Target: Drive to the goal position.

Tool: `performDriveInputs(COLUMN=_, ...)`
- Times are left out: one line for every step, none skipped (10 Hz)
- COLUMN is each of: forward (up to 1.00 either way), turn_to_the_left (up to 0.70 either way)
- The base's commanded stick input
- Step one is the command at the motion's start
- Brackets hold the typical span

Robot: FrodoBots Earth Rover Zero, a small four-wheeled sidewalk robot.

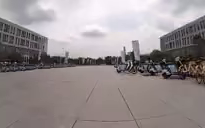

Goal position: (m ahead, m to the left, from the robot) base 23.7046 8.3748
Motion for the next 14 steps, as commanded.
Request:
performDriveInputs(forward=0.45, turn_to_the_left=0.0)
performDriveInputs(forward=0.45, turn_to_the_left=0.0)
performDriveInputs(forward=0.45, turn_to_the_left=0.0)
performDriveInputs(forward=0.45, turn_to_the_left=0.0)
performDriveInputs(forward=0.45, turn_to_the_left=0.0)
performDriveInputs(forward=0.45, turn_to_the_left=0.0)
performDriveInputs(forward=0.45, turn_to_the_left=0.0)
performDriveInputs(forward=0.45, turn_to_the_left=0.16)
performDriveInputs(forward=0.45, turn_to_the_left=0.27)
performDriveInputs(forward=0.45, turn_to_the_left=0.27)
performDriveInputs(forward=0.45, turn_to_the_left=0.27)
performDriveInputs(forward=0.45, turn_to_the_left=0.05)
performDriveInputs(forward=0.45, turn_to_the_left=0.0)
performDriveInputs(forward=0.45, turn_to_the_left=0.0)
